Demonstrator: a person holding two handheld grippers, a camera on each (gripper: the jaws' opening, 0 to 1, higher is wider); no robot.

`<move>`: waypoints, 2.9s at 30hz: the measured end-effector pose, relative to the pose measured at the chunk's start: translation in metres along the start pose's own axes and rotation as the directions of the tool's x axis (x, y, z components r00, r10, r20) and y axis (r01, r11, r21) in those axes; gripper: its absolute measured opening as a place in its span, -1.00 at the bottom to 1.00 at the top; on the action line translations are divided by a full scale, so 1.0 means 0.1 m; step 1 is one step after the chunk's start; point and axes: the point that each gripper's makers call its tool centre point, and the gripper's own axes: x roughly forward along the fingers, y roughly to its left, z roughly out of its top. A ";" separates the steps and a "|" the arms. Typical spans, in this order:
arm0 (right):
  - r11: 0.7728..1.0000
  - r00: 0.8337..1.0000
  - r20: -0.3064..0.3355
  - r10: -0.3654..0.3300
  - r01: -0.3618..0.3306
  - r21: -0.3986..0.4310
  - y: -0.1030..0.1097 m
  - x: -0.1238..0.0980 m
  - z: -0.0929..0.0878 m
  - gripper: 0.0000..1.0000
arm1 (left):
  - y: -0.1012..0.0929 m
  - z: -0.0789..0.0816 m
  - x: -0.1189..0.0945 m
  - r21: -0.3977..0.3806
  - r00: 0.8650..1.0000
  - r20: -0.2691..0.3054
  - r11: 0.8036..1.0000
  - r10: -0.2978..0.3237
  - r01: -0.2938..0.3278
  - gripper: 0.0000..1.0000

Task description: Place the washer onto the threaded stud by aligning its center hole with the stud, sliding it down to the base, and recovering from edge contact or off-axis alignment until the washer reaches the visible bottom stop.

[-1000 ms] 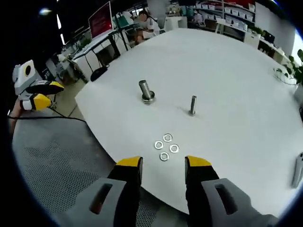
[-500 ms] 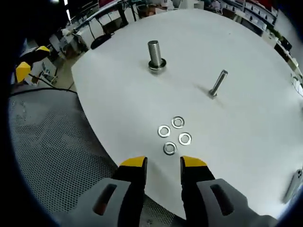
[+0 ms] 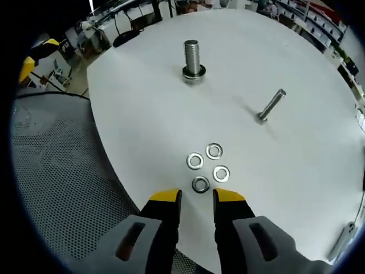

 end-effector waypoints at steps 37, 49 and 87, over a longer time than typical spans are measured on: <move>0.951 0.960 -0.278 -0.019 -0.068 -0.302 -0.07 0.05 0.03 -0.73 | 0.02 -0.02 0.01 0.007 1.000 -0.013 1.000 0.010 -0.010 -0.50; 0.947 0.938 -0.336 -0.083 -0.031 -0.320 -0.04 0.05 0.03 -0.72 | 0.04 -0.01 0.01 0.001 1.000 -0.008 1.000 0.016 -0.016 -0.51; 0.989 0.995 -0.031 -0.091 0.086 -0.122 -0.06 -0.11 0.12 -0.74 | 0.01 0.00 0.01 0.001 1.000 0.003 1.000 0.001 -0.001 -0.53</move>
